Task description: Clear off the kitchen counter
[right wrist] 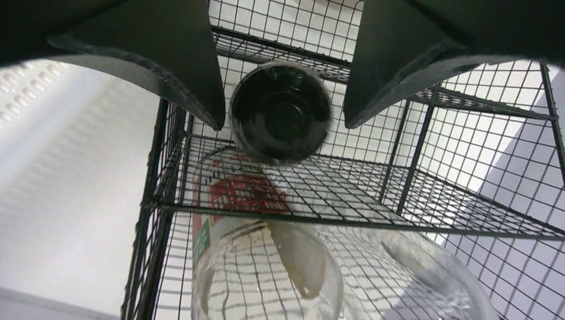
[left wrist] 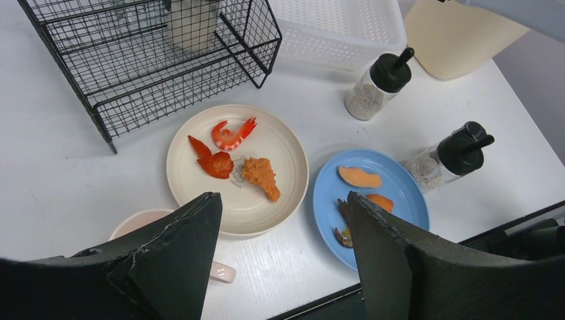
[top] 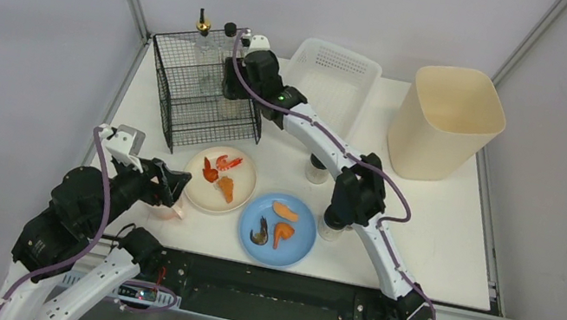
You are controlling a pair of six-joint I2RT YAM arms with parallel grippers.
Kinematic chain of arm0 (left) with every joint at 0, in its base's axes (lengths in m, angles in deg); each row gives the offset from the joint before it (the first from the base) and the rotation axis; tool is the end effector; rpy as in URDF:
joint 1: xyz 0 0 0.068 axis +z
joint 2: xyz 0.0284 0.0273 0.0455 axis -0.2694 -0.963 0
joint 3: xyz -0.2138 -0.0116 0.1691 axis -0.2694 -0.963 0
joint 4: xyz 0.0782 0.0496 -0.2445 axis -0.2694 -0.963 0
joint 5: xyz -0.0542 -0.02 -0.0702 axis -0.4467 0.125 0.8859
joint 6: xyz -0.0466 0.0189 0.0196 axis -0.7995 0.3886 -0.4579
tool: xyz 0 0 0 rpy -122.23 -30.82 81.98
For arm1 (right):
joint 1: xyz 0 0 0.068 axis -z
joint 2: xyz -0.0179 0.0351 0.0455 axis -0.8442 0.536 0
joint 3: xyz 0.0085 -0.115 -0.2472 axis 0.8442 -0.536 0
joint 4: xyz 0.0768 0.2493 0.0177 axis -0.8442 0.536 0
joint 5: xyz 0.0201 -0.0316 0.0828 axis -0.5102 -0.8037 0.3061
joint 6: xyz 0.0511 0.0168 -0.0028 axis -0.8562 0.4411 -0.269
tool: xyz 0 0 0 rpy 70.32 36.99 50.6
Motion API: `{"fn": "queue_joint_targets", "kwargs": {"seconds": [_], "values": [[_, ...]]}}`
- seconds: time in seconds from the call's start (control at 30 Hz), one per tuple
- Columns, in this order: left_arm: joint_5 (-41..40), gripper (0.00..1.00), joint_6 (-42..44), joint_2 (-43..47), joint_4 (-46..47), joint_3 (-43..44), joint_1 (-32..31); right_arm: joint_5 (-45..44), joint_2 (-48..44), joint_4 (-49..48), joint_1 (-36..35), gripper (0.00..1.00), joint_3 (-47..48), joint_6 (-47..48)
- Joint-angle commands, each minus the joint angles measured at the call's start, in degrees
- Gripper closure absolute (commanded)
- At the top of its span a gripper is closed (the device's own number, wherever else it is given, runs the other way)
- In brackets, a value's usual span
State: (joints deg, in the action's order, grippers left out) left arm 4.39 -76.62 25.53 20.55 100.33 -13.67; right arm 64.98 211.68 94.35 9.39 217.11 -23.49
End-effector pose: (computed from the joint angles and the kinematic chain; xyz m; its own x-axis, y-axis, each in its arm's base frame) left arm 0.0320 -0.0144 0.3607 -0.2085 -0.2183 -0.9534 0.3710 0.8843 -0.2836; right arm 0.3919 0.4303 0.2853 -0.2294 -0.1695 -0.9585 -0.6292 0.7772 0.0132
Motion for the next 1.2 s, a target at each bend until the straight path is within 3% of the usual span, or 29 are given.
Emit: {"fn": "queue_joint_targets", "kwargs": {"seconds": [0.0, 0.17, 0.5, 0.8, 1.0, 1.17], "values": [[0.79, 0.29, -0.26, -0.80, 2.62, -0.39, -0.42, -2.18, -0.43, -5.68, 0.68, 0.29, 0.17, 1.51], [0.99, 0.29, -0.28, -0.60, 2.62, -0.47, -0.41, -2.89, -0.34, -5.94, 0.12, 0.20, 0.27, 2.98], [0.88, 0.29, 0.27, -1.07, 2.56, 0.02, -0.41, -3.65, -7.88, -8.52, -1.72, 0.17, -4.54, 6.03], [0.60, 0.24, 0.26, -2.69, 2.49, 1.27, -0.41, -5.38, -24.41, -8.98, -3.47, 0.07, -18.33, 5.27], [6.14, 0.02, 1.47, -6.20, 2.70, 2.57, -0.41, -5.95, -37.07, -7.86, -3.47, 0.02, -31.93, 3.54], [10.75, 0.01, 1.05, -11.56, 3.64, 3.79, -0.41, -6.84, -49.52, -7.35, -3.38, 0.01, -45.29, 1.21]]}}
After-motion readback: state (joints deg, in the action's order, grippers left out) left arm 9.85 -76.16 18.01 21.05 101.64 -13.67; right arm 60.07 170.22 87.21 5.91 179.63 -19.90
